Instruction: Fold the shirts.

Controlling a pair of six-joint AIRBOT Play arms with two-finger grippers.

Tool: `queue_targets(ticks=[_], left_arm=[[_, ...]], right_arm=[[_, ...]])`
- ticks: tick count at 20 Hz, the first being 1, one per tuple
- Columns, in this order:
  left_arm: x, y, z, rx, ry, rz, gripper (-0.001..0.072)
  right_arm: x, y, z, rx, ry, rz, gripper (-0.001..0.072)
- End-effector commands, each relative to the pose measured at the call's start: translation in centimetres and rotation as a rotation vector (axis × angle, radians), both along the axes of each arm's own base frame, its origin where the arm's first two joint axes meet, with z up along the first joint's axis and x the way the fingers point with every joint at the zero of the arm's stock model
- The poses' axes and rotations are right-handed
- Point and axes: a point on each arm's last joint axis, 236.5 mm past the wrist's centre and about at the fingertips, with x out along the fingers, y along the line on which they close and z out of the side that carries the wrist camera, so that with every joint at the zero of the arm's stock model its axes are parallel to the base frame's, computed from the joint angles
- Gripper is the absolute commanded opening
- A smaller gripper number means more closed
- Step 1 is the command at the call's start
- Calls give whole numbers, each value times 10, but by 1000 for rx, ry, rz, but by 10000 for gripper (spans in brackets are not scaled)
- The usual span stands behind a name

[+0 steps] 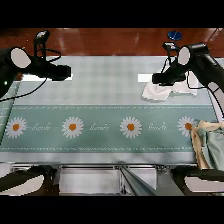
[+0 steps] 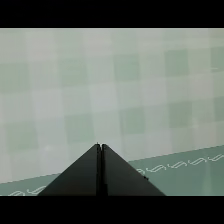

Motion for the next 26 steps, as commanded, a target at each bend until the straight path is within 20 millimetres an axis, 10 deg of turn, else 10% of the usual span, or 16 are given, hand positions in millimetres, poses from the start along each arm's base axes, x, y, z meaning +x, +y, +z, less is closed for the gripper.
queue_targets(ticks=[1, 14, 17, 18, 20, 21, 26], left_arm=[[0, 0, -1, 1, 1, 0, 22], [0, 0, -1, 1, 1, 0, 22], [2, 0, 0, -1, -8, 3, 22], [11, 0, 4, -6, -47, 12, 22], [28, 1, 9, -12, -111, 30, 164], [34, 1, 8, -14, -130, 36, 494], [43, 4, -14, -10, -103, 50, 509]], right_arm=[[0, 0, 0, 1, 0, 0, 19], [1, 1, 0, 1, -4, 1, 19], [42, -8, 16, -49, -190, 26, 19], [60, -20, 27, -113, -275, 42, 38], [92, -53, 52, -234, -439, -14, 427], [104, -74, 62, -270, -504, -65, 415], [117, -160, 12, -66, -463, -395, 414]])
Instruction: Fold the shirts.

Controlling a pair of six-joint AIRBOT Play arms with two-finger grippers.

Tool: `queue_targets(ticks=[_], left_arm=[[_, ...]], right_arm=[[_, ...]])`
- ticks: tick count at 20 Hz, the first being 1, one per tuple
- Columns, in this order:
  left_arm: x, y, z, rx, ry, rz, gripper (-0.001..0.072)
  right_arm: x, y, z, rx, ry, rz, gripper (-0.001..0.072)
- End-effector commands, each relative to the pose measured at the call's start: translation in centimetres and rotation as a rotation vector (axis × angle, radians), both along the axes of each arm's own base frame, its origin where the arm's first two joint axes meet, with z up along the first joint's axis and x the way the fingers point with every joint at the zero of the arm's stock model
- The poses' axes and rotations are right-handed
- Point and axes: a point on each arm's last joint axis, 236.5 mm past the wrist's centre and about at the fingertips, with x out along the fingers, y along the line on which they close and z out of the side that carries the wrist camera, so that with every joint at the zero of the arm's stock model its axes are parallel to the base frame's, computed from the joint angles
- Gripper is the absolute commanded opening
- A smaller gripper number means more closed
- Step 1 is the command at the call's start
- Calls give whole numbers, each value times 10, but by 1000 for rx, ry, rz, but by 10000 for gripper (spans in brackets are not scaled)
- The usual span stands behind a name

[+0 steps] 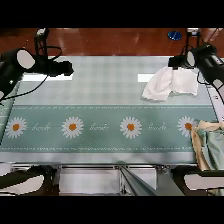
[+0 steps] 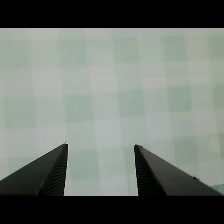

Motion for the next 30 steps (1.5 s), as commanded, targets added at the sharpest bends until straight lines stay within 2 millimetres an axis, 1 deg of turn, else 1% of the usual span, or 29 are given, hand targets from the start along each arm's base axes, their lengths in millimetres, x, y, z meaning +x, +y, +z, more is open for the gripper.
queue_targets(ticks=[1, 3, 4, 5, 8, 10, 11, 13, 14, 15, 16, 17, 18, 19, 20, 21, 22, 23, 25, 27, 28, 30], left_arm=[[9, 1, -14, 1, 3, 11, 509], [10, 1, -23, 4, 23, 11, 509], [10, 1, -26, 5, 28, 10, 509], [10, 1, -29, 5, 33, 11, 509], [10, 0, -32, 5, 42, 10, 509], [3, 0, -35, 6, 72, 4, 509], [-3, 0, -37, 10, 101, -3, 509], [-16, 3, -36, 16, 162, -13, 509], [-22, 7, -31, 20, 186, -18, 509], [-27, 13, -22, 21, 197, -15, 509], [-31, 20, -8, 27, 190, -22, 509], [-37, 29, 11, 33, 168, -21, 508], [-44, 38, 29, 32, 143, -8, 508], [-56, 48, 51, 31, 114, 9, 508], [-70, 53, 69, 27, 83, 21, 508], [-84, 56, 83, 21, 48, 28, 508], [-101, 56, 92, 20, 15, 30, 508], [-119, 54, 96, 9, -6, 35, 509], [-153, 48, 91, -47, -45, 57, 509], [-180, 41, 72, -103, -55, 80, 509], [-193, 36, 59, -140, -40, 86, 508], [-213, 23, 36, -202, 5, 79, 509]], right_arm=[[16, -44, -33, 168, -35, -127, 414], [12, -57, -63, 195, 41, -145, 414], [11, -57, -77, 216, 70, -144, 414], [11, -53, -89, 244, 91, -138, 414], [11, -28, -123, 312, 155, -92, 413], [7, -14, -138, 339, 195, -75, 404], [6, -6, -142, 357, 208, -62, 388], [4, 11, -142, 389, 226, -12, 242], [2, 18, -142, 406, 243, 16, 103], [-1, 26, -139, 436, 261, 36, 19], [-1, 34, -131, 461, 275, 63, 19], [1, 41, -115, 471, 274, 101, 19], [7, 46, -93, 476, 244, 138, 19], [15, 52, -63, 488, 187, 172, 19], [23, 59, -23, 498, 106, 209, 19], [27, 66, 16, 509, 28, 245, 19], [26, 75, 58, 524, -54, 287, 19], [22, 83, 97, 530, -132, 330, 19], [5, 89, 172, 503, -286, 388, 19], [-20, 91, 233, 453, -403, 431, 19], [-36, 94, 266, 429, -467, 456, 18], [-72, 106, 330, 404, -598, 526, 18]])
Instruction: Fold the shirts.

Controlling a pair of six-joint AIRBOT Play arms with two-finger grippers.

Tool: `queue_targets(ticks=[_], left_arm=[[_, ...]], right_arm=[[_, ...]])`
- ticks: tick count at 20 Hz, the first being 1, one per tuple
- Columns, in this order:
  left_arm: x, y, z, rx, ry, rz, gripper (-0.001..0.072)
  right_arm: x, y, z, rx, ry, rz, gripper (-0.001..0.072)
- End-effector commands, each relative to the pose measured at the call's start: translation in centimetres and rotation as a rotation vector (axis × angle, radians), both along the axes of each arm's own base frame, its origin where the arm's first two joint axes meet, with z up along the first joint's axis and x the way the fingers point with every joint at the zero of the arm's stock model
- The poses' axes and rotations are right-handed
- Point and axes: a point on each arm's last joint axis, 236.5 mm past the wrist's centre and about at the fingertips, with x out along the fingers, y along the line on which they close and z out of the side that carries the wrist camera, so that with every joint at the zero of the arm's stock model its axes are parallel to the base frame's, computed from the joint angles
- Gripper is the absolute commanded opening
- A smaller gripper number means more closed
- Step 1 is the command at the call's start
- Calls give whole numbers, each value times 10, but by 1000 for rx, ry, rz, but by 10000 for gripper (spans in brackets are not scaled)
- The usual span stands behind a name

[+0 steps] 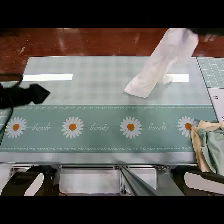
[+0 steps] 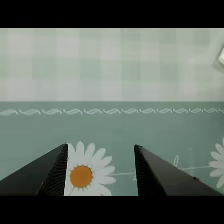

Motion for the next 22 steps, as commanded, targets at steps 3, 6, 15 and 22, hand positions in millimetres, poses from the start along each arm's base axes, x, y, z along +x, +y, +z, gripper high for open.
queue_targets(ticks=[3, 6, 15, 22], left_arm=[[-41, -22, -48, -135, 71, 7, 508], [-34, -22, -49, -137, 58, 14, 508], [-15, -15, -42, -118, -23, 29, 509], [-17, -6, -52, -59, 3, 28, 509]], right_arm=[[-104, 36, 170, -17, -379, 120, 18], [-143, 51, 191, -70, -408, 194, 18], [-195, 238, -17, -52, 127, 706, 18], [-213, 350, -229, 31, 547, 732, 19]])
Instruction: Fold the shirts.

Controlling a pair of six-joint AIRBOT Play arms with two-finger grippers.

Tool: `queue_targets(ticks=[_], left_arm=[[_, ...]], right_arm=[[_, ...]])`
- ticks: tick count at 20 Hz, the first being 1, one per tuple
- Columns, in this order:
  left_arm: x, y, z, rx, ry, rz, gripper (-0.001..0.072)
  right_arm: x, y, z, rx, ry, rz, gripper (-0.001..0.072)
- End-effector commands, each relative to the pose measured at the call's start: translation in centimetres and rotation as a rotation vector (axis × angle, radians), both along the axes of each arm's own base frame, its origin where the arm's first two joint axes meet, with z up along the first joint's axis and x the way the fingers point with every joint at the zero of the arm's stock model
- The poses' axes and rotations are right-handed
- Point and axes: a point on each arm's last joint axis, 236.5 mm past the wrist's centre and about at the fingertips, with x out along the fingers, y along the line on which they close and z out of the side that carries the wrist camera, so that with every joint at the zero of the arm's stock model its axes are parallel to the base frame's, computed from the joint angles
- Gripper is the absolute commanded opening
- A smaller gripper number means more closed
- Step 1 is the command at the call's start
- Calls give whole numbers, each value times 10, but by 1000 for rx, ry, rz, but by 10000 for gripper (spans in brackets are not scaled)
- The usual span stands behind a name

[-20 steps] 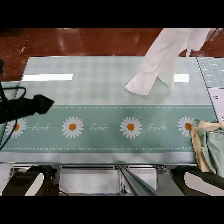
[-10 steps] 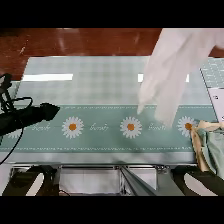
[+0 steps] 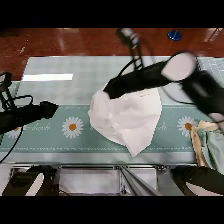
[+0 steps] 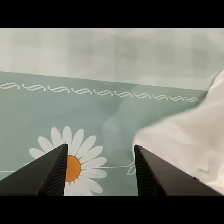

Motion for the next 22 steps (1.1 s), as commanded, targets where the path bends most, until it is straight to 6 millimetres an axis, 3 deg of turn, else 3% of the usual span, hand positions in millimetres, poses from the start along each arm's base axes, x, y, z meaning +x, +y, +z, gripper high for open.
queue_targets(ticks=[1, 2, 3, 4, 6, 8, 10, 12, 13, 15, 16, 18, 20, 22], left_arm=[[-3, -1, -3, 2, 17, -7, 509], [-4, -3, -3, -8, 24, -11, 508], [-7, -5, -5, -14, 35, -16, 508], [-9, -6, -6, -14, 46, -21, 508], [-16, -7, -11, -13, 82, -35, 509], [-33, -12, -20, -19, 160, -65, 509], [-51, -20, -33, -44, 257, -100, 509], [-61, -24, -52, -65, 324, -104, 509], [-64, -22, -63, -64, 356, -99, 509], [-72, -8, -96, -48, 437, -61, 508], [-81, -7, -109, -100, 520, -26, 508], [-80, -15, -113, -249, 561, 13, 507], [-65, -23, -104, -419, 510, 44, 508], [-70, -36, -109, -541, 537, 38, 508]], right_arm=[[-20, 52, -85, -14, 164, 3, 19], [-16, 56, -94, -9, 181, -18, 98], [-9, 54, -96, -4, 189, -41, 333], [1, 44, -93, -3, 193, -61, 408], [29, 3, -70, 9, 207, -118, 408], [64, -74, -40, -8, 164, -239, 408], [84, -179, -27, -118, 132, -443, 408], [77, -270, -28, -184, 141, -643, 408], [66, -304, -33, -183, 162, -731, 408], [39, -353, -53, -166, 210, -880, 408], [24, -366, -64, -146, 239, -928, 408], [-2, -371, -88, -85, 298, -960, 408], [-20, -357, -110, -15, 355, -948, 408], [-33, -332, -130, 50, 411, -890, 408]])
